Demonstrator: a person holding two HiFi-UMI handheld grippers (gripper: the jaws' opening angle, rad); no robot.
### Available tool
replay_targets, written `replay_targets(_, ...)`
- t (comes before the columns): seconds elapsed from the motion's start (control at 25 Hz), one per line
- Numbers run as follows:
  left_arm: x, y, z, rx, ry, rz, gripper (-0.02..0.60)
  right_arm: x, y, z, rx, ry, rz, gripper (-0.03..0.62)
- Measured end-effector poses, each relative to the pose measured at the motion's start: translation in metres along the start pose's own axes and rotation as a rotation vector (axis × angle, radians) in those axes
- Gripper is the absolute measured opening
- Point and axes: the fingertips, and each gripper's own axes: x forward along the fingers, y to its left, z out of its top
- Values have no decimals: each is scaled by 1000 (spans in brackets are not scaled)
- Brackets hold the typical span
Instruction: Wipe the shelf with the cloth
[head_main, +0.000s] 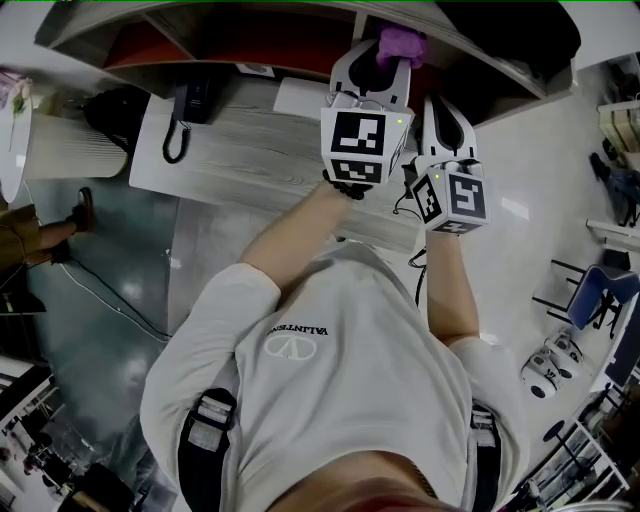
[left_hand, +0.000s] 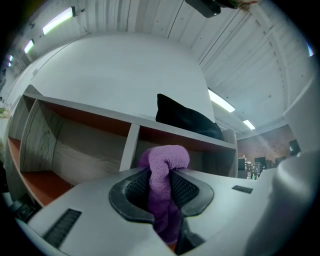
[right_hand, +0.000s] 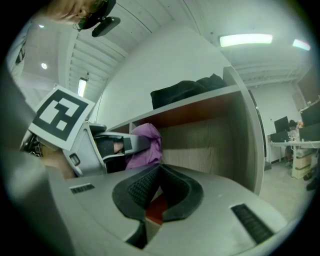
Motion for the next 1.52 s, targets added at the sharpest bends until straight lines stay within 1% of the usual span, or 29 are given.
replay_targets(0.2,-4,12,-5,-4,-9,53,83,1,-3,-7,10,13,-8,2)
replay_targets(0.44,-5,12,-10,-2,-8,55,83,1,-2,-9,10,15,-4,1)
replay_targets(0.84,-5,17,-36,7,46,65,83,5,-6,-19,14,34,-8,2)
replay_targets(1.08,-8,23,-60,18,88,63,83,7,-5,-36,19,60,-13,1)
replay_targets(1.52,-10,31,-97,10,159,78,83,4,-15,-57,36,95,-33,1)
